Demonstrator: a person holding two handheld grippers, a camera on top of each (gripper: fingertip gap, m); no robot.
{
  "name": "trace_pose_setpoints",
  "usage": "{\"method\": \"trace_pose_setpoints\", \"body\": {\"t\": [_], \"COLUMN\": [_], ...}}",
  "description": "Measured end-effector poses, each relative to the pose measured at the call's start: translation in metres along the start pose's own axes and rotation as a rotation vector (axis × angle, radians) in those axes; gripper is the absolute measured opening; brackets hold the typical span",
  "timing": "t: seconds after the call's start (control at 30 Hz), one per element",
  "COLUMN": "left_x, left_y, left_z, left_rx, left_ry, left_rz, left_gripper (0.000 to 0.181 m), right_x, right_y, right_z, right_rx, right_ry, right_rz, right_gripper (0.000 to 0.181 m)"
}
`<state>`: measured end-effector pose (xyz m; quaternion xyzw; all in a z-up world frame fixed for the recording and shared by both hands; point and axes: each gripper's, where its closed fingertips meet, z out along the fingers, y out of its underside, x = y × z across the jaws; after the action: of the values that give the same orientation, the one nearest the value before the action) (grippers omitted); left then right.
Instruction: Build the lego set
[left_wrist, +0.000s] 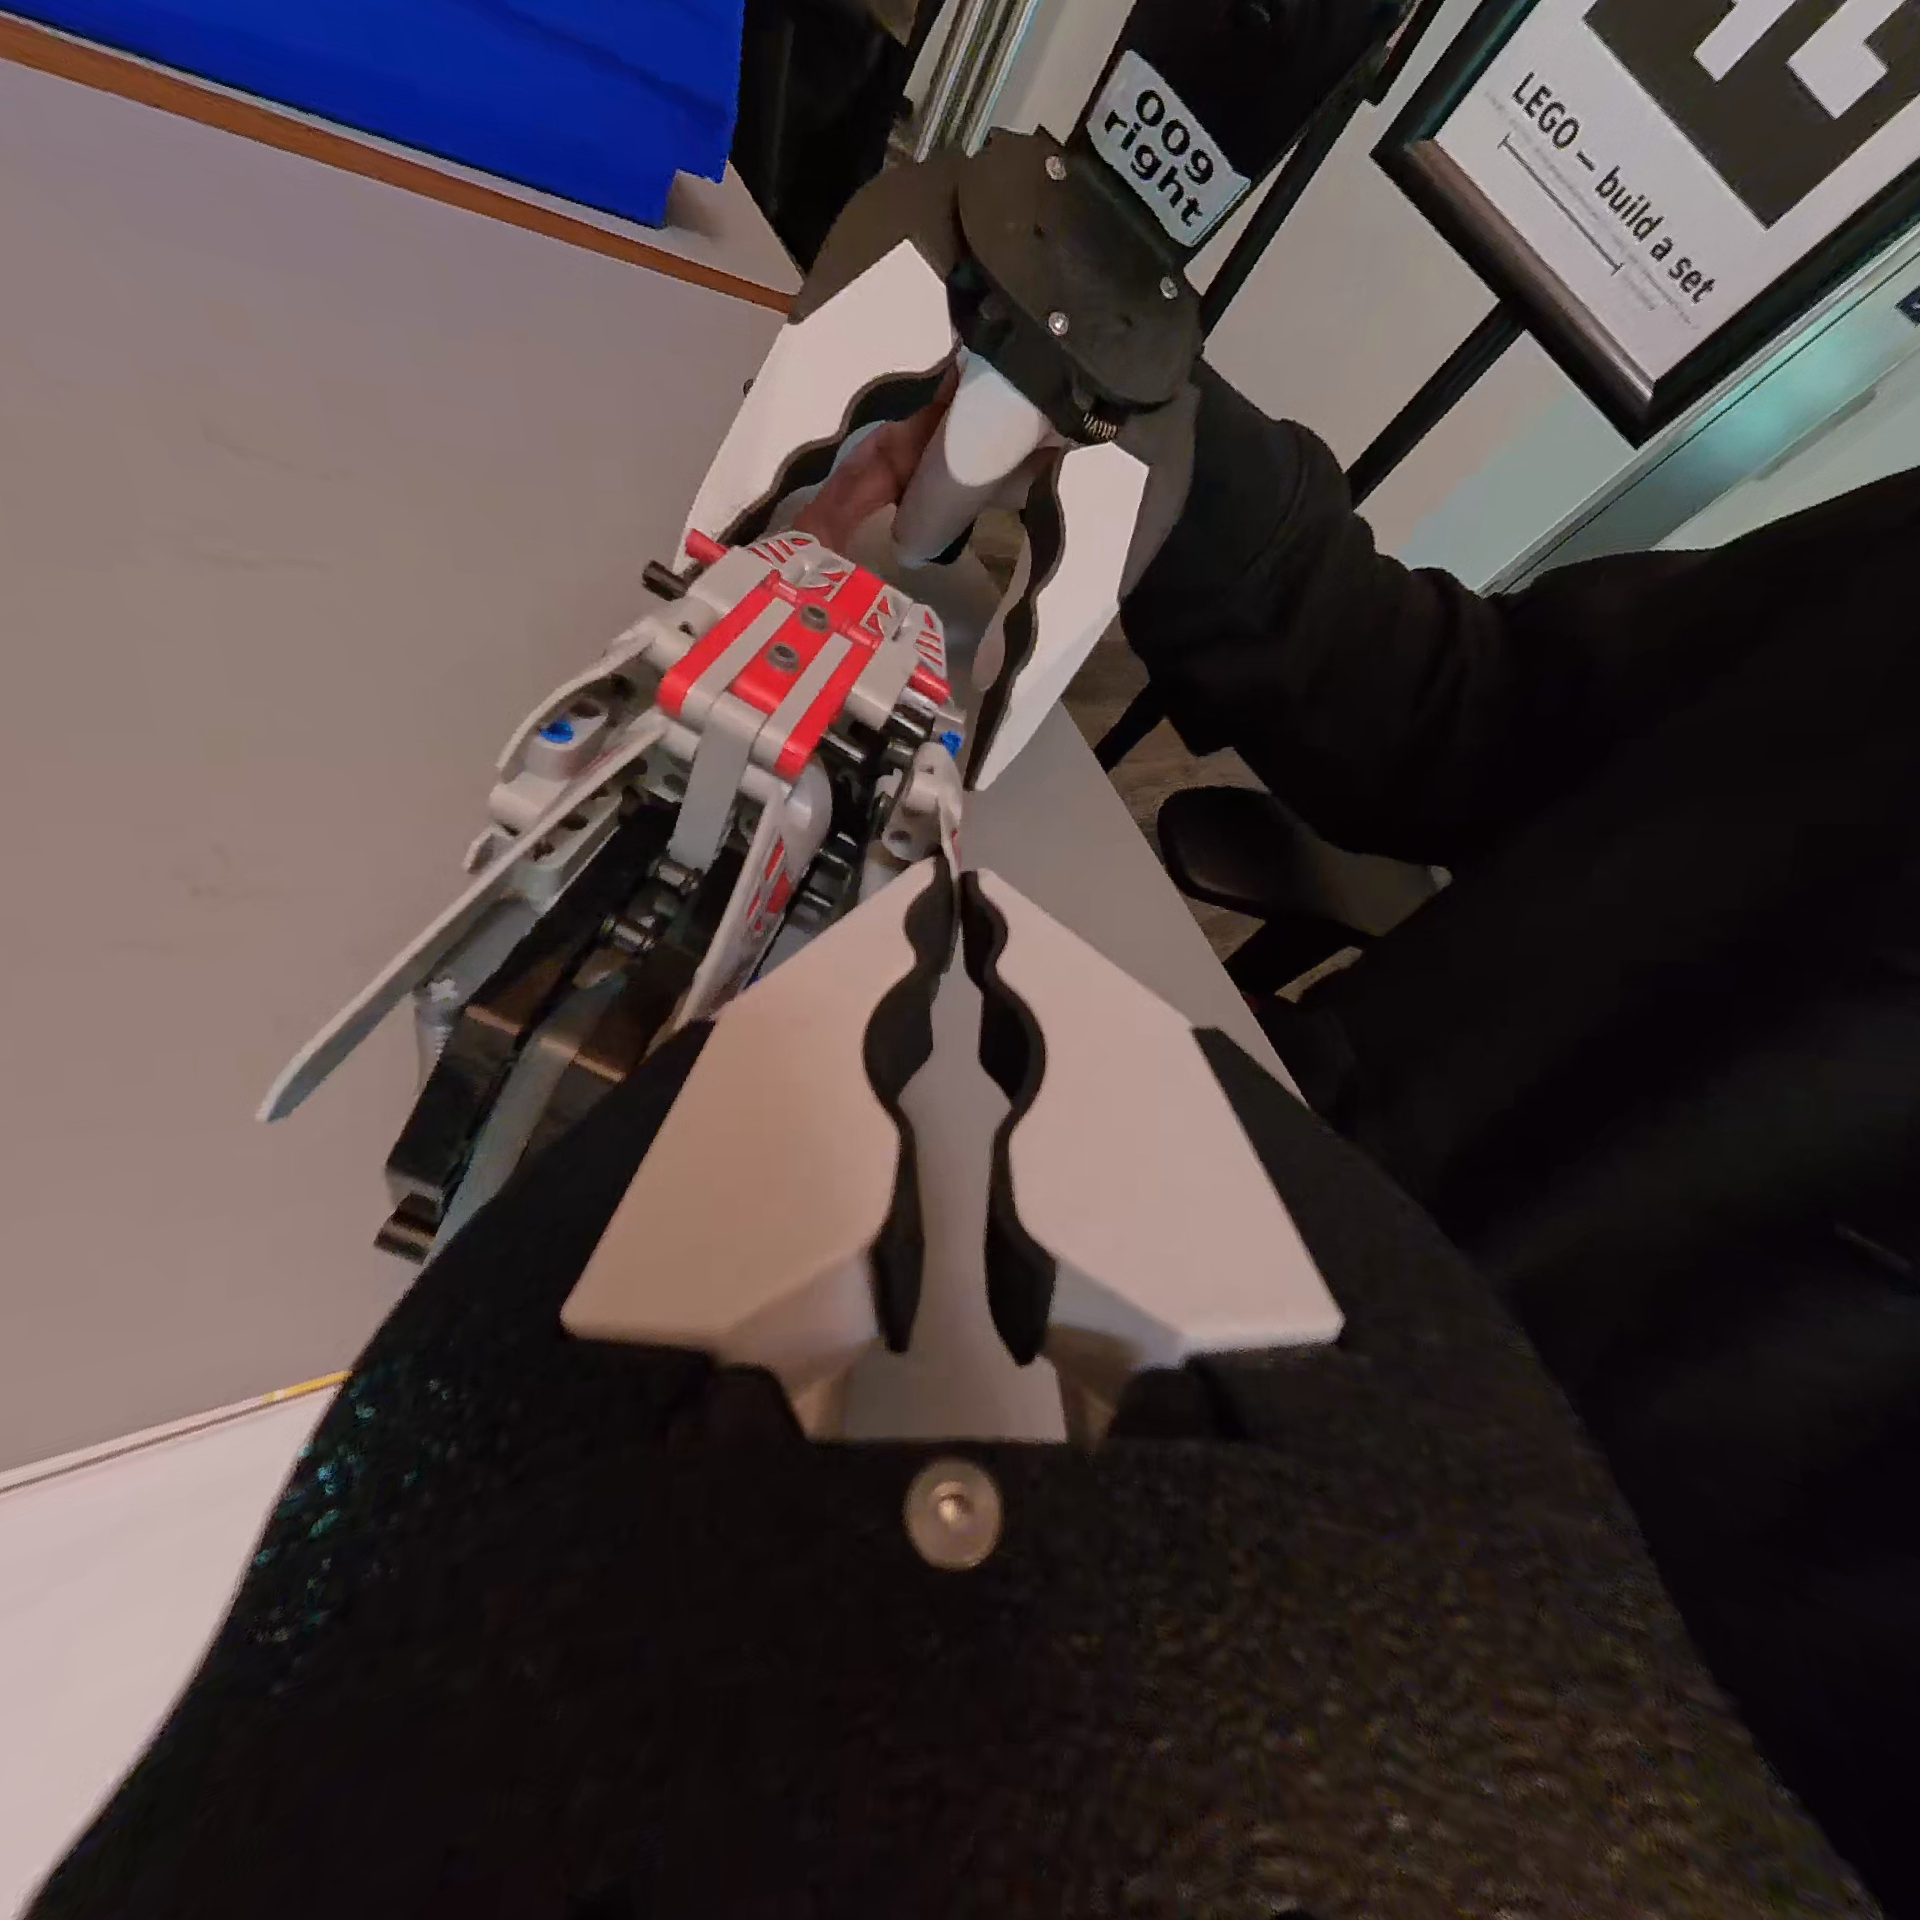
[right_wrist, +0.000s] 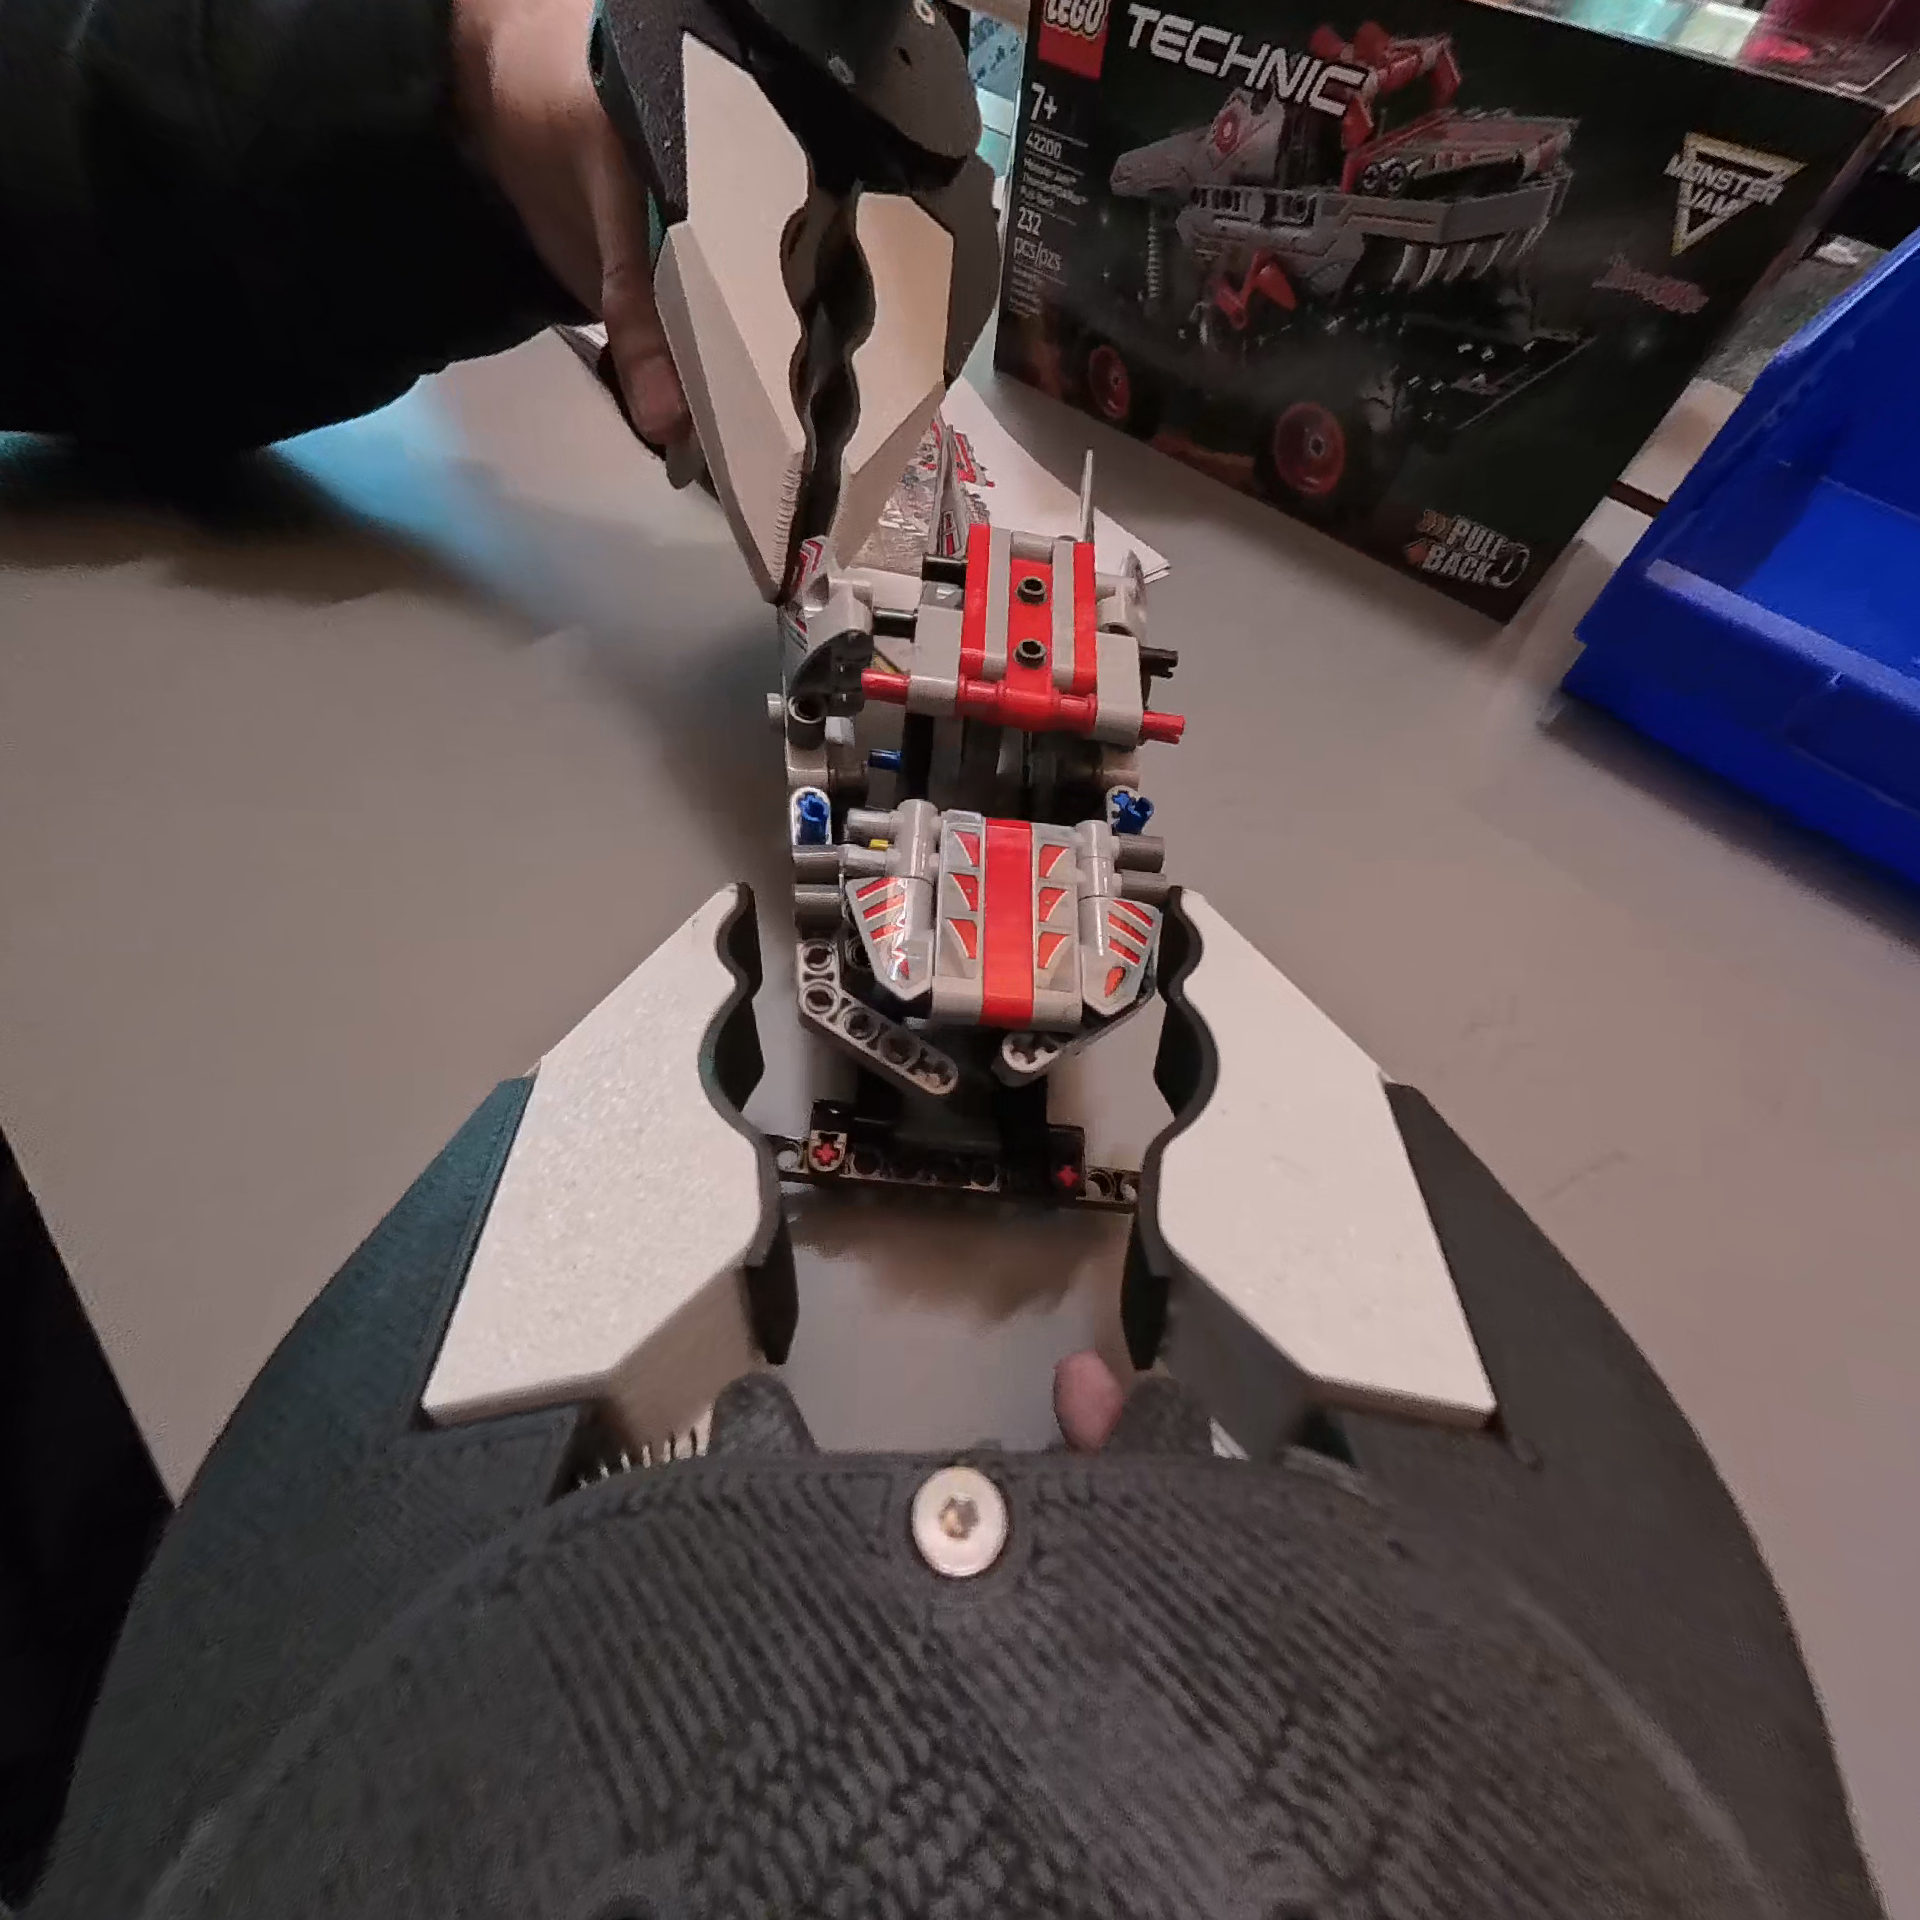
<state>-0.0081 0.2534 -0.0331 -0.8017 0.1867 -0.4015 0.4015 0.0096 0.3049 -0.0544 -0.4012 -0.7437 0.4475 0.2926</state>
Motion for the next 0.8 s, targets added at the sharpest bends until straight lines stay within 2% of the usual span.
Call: {"method": "trace_pose_setpoints", "body": {"t": [0.27,0.43,0.67,0.8], "left_x": [0.002,0.000,-0.001,-0.001], "left_y": [-0.007,-0.009,-0.017,-0.013], "left_z": [-0.005,-0.004,-0.008,-0.008], "left_rx": [-0.039,-0.068,0.007,0.027], "left_ry": [0.028,0.044,0.105,0.103], "left_rz": [-0.033,-0.072,-0.188,-0.163], "left_gripper": [0.000,0.000,0.000,0.000], "right_x": [0.004,0.003,0.002,0.001], "right_y": [-0.004,-0.004,-0.005,-0.004], "right_z": [0.001,0.006,0.006,0.006], "right_rx": [-0.004,-0.032,-0.029,-0.024], "right_ry": [-0.042,-0.071,-0.086,-0.064], "right_rz": [-0.025,-0.045,-0.036,-0.081], "right_gripper": [0.083,0.076,0.068,0.067]}}
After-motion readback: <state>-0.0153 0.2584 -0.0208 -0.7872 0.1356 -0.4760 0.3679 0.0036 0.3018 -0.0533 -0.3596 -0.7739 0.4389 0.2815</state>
